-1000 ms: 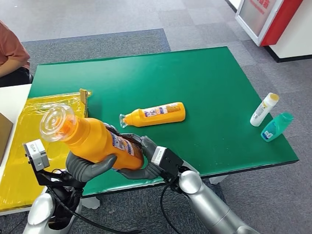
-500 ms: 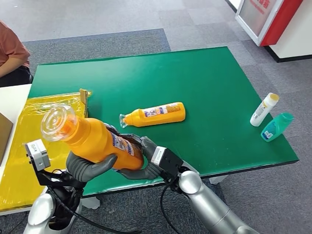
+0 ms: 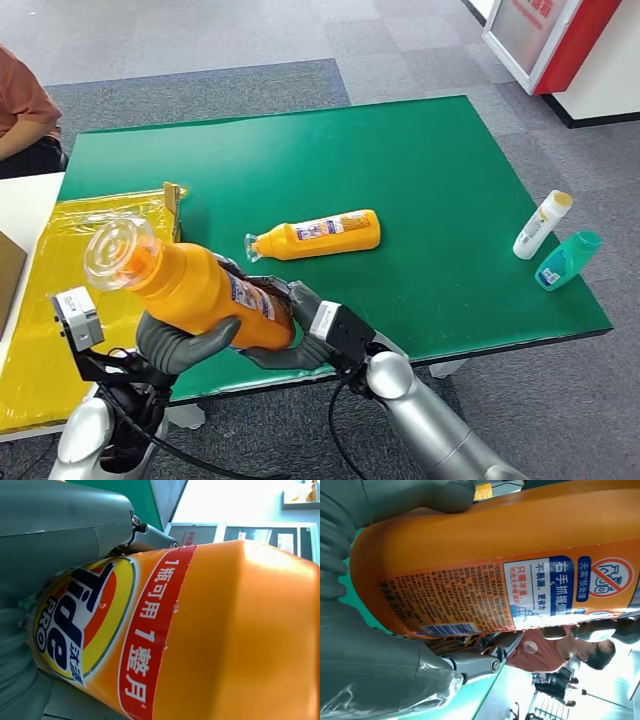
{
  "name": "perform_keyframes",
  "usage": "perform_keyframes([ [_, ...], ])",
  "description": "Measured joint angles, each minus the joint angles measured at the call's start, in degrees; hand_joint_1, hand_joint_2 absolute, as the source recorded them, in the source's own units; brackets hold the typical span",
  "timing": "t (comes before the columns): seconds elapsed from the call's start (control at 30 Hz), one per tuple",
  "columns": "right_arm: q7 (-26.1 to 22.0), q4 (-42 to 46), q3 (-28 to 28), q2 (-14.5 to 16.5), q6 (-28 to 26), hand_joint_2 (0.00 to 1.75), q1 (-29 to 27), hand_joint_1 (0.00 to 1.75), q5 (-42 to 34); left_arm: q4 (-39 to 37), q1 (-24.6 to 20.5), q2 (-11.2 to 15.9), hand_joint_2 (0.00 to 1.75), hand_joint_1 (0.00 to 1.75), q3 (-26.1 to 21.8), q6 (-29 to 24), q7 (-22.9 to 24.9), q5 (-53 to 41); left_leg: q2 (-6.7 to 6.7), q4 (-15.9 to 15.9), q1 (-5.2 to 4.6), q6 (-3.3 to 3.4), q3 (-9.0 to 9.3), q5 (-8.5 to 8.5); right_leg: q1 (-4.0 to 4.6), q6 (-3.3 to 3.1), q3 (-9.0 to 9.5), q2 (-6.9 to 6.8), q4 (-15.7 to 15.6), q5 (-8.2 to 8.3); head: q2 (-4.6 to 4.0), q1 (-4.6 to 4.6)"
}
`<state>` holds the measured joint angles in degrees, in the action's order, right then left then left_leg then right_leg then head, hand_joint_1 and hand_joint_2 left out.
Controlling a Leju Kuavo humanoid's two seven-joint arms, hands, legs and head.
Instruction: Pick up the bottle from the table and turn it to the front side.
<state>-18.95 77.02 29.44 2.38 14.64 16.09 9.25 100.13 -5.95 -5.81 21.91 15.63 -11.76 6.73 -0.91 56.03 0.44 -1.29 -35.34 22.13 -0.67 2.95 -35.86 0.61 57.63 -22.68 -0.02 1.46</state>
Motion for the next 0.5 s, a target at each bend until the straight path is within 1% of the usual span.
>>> perform_keyframes([
  [0.2, 0.0, 0.0, 0.0, 0.0, 0.0, 1.75, -0.1, 1.75, 0.0, 0.0, 0.2, 0.0, 1.75, 1.75, -0.1, 0.0, 0.0, 0.0, 0.00, 0.0, 0.00, 0.00, 0.00, 0.00, 0.00, 0.00, 0.00, 0.00, 0.0, 0.00, 0.00, 0.00],
  [0.23, 0.0, 0.0, 0.0, 0.0, 0.0, 1.75, -0.1, 1.64, 0.1, 0.0, 0.2, 0.0, 1.75, 1.75, -0.1, 0.0, 0.0, 0.0, 0.00, 0.0, 0.00, 0.00, 0.00, 0.00, 0.00, 0.00, 0.00, 0.00, 0.0, 0.00, 0.00, 0.00],
  [0.33, 0.1, -0.1, 0.0, 0.0, 0.1, 1.75, -0.2, 0.33, 0.0, 0.0, 0.2, 0.0, 1.75, 1.75, -0.1, 0.0, 0.0, 0.0, 0.00, 0.0, 0.00, 0.00, 0.00, 0.00, 0.00, 0.00, 0.00, 0.00, 0.0, 0.00, 0.00, 0.00],
  [0.37, 0.2, -0.1, 0.0, 0.0, 0.2, 1.75, -0.2, 0.00, 0.0, 0.0, 0.2, 0.0, 1.75, 1.75, -0.1, -0.1, 0.1, 0.0, 0.00, 0.0, 0.00, 0.00, 0.00, 0.00, 0.00, 0.00, 0.00, 0.00, 0.0, 0.00, 0.00, -0.01],
  [0.5, 1.6, -0.2, -0.2, 0.1, 0.7, 1.75, -0.1, 0.00, -1.3, 0.0, 0.0, 0.0, 1.75, 1.75, -0.3, -1.4, 1.0, -0.6, 0.00, 0.0, 0.00, 0.00, 0.00, 0.00, 0.00, 0.00, 0.00, 0.00, 0.0, 0.00, 0.00, 0.00],
])
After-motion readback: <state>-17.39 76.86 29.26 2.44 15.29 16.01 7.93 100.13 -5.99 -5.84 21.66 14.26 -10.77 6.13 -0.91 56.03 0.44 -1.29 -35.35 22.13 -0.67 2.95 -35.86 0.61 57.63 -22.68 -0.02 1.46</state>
